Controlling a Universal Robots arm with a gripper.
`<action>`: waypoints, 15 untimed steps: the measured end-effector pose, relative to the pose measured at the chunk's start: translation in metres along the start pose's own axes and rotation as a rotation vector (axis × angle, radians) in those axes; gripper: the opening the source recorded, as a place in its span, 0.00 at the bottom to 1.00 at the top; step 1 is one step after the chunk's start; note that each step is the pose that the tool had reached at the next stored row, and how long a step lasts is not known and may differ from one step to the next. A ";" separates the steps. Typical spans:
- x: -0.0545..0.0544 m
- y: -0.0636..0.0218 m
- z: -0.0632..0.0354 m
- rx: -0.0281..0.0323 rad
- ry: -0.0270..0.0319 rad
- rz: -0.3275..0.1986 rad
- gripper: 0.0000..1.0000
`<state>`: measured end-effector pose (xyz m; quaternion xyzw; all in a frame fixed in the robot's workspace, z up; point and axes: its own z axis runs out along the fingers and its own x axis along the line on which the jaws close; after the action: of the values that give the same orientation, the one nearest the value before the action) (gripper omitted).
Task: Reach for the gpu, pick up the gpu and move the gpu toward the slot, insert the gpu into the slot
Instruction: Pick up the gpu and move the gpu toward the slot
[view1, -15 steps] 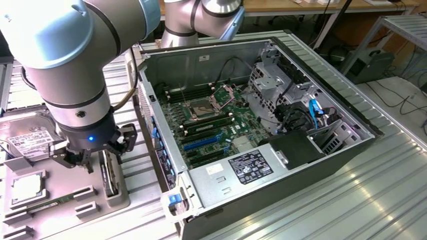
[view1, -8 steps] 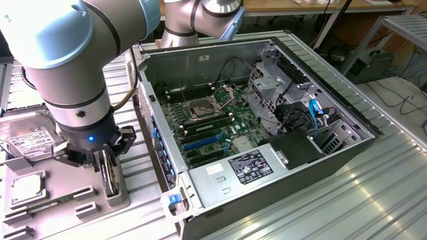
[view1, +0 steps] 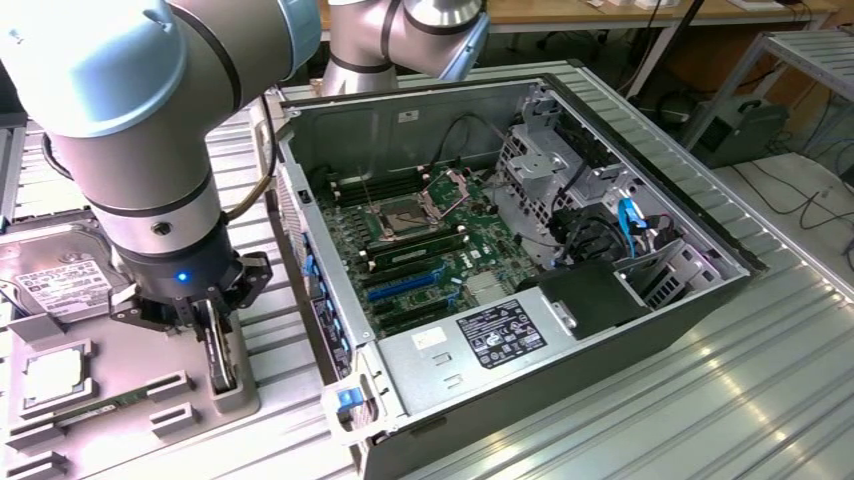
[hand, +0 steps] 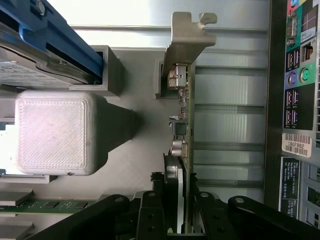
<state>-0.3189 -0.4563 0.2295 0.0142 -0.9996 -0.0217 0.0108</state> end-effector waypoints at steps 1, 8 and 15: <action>0.000 0.0000 0.0000 -0.0001 0.0000 0.000 0.28; 0.000 0.0000 0.0000 0.0000 0.0000 0.000 0.28; 0.001 0.0010 -0.0232 -0.0023 -0.0001 0.000 0.28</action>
<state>-0.3190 -0.4563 0.2527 0.0142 -0.9996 -0.0228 0.0107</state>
